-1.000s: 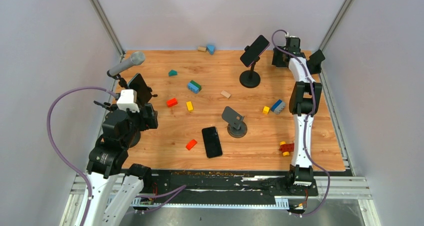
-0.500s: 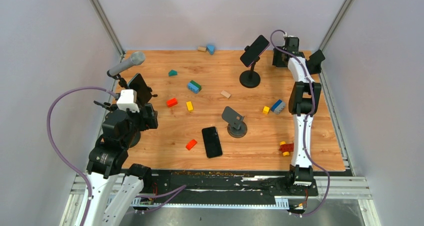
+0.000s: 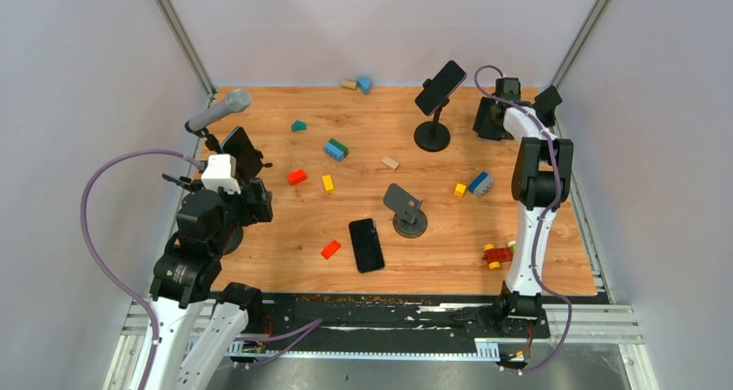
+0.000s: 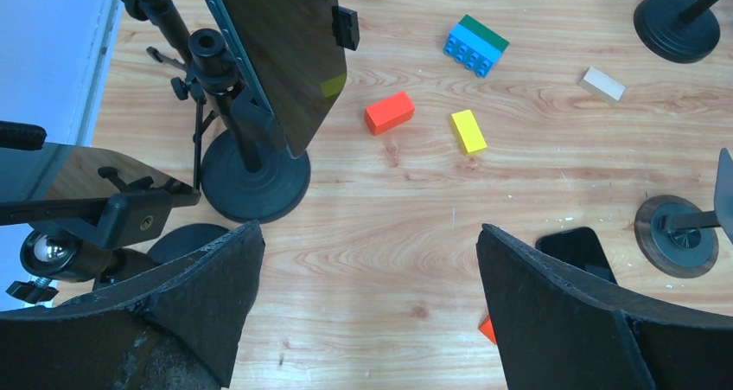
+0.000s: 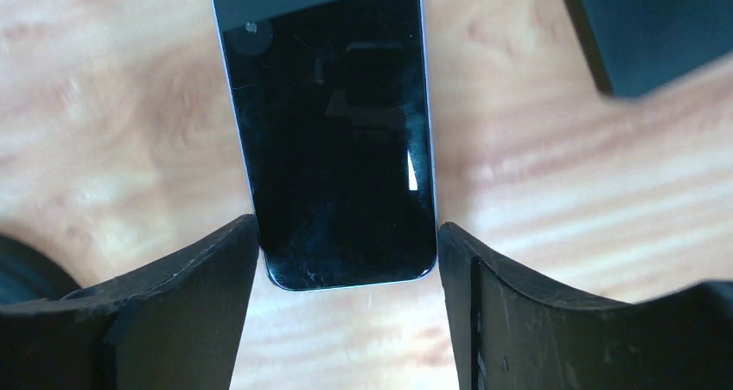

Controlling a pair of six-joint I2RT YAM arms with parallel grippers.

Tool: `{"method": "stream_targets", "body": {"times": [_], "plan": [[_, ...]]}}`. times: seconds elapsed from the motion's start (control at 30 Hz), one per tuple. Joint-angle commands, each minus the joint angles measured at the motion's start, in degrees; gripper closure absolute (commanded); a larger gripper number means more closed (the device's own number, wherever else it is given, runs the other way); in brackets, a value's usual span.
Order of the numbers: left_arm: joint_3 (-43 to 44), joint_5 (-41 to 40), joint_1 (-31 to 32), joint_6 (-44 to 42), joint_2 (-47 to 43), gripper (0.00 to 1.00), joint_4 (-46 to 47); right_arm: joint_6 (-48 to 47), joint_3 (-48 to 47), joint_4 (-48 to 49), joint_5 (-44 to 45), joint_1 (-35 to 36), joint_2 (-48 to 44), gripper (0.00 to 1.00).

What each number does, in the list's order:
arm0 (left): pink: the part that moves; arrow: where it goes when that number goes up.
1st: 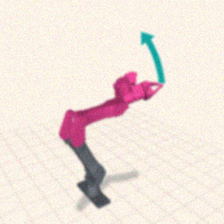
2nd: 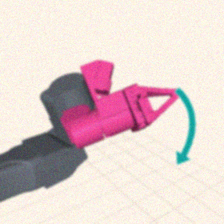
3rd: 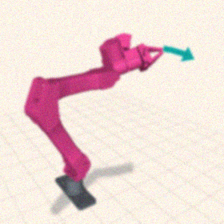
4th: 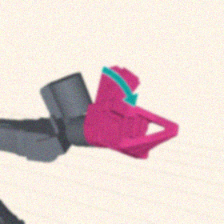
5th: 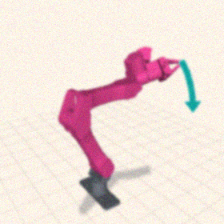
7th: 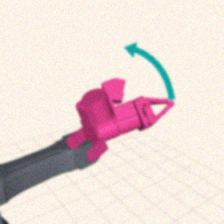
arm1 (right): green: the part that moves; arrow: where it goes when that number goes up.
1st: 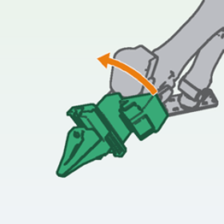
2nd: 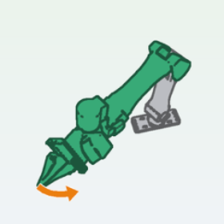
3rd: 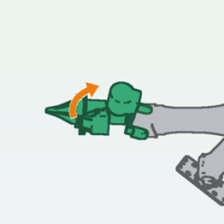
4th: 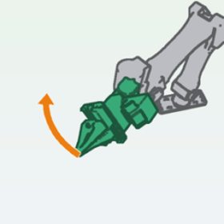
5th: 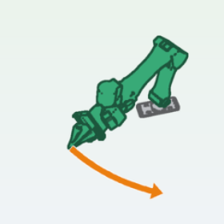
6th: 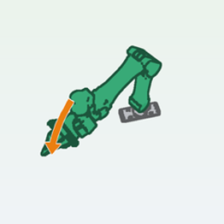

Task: Remove the phone from the phone stand
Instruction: Move the phone to the center of the board.

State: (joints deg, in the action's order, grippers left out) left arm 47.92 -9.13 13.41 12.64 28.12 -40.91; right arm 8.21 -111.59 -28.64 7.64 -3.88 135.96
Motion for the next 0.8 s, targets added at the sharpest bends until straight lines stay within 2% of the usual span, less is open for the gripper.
{"method": "stream_targets", "body": {"times": [0.0, 0.27, 0.47, 0.57, 0.67, 0.77], "plan": [[-0.11, -0.31, -0.43, -0.69, -0.88, 0.00, 1.53, 6.44, 8.93, 0.06, 0.87, 0.18, -11.80, 1.00], [-0.17, -0.09, -0.40, -0.71, -1.65, 0.00, 1.62, 8.54, 27.60, 2.89, 1.12, 0.80, -27.98, 1.00], [-0.20, -0.31, -0.41, -0.78, -2.30, 0.00, 1.63, 8.79, 36.92, 3.19, -1.78, 1.04, -37.25, 1.00], [-0.20, -0.45, -0.45, -0.69, -2.51, 0.00, 1.63, 8.23, 39.84, 3.85, 0.17, 1.24, -39.21, 0.99], [-0.26, -0.25, -0.39, -0.77, -2.52, 0.00, 1.64, 6.55, 38.38, 3.89, 1.92, 1.08, -37.79, 0.82], [-0.23, -0.19, -0.40, -0.78, -2.34, 0.00, 1.63, 4.90, 34.31, 2.76, 2.35, 0.99, -33.55, 0.47]]}}
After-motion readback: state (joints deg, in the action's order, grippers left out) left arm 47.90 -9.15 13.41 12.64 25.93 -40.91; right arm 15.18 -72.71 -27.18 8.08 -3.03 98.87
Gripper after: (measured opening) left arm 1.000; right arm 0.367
